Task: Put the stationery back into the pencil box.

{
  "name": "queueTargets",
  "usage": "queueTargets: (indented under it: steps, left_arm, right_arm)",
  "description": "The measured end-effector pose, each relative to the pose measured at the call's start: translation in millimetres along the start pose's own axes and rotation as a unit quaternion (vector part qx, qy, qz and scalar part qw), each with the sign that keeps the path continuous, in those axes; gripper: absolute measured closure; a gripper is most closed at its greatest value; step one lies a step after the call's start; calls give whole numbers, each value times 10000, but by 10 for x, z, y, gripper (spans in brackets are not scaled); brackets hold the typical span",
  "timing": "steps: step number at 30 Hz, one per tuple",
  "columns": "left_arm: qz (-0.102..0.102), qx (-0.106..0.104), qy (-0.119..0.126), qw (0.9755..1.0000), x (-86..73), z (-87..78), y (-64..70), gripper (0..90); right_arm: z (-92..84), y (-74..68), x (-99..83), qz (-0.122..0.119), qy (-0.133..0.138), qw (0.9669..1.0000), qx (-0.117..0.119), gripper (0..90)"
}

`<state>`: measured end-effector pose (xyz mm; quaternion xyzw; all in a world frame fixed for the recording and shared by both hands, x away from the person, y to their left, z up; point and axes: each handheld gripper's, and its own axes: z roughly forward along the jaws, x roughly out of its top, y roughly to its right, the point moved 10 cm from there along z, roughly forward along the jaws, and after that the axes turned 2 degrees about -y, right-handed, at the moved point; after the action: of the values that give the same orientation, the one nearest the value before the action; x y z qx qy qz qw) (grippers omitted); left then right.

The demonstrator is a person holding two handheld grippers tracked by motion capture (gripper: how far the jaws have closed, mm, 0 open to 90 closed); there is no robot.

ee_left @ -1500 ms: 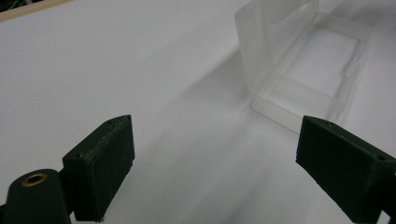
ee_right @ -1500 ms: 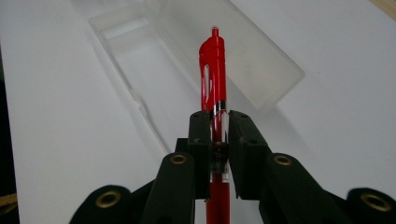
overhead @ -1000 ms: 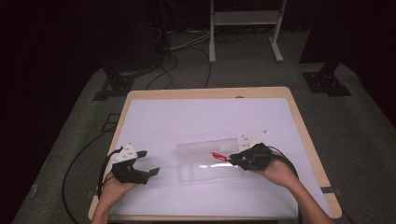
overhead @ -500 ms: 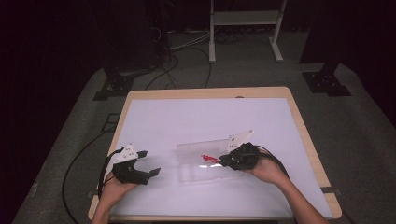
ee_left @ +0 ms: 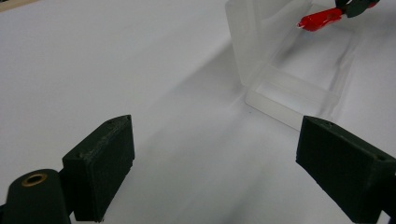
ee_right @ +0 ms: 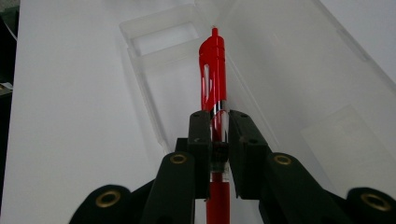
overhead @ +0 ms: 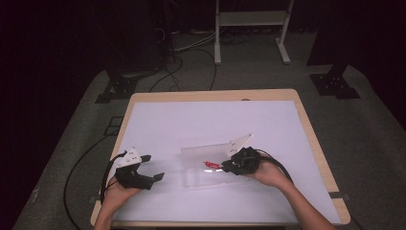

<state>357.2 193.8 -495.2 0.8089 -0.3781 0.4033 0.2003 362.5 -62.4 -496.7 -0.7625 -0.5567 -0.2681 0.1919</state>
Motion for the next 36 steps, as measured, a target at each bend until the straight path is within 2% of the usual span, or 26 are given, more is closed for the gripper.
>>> queueTargets:
  steps: [25,36]
  left_arm:
    - [7,-2,-11,10000,-5,4,1,108]
    - [6,2,13,10000,6,-15,1,108]
  right_arm:
    - [186,23,-34,29,-91,9998,182,787]
    - [268,-8,-53,75,-152,9995,276,787]
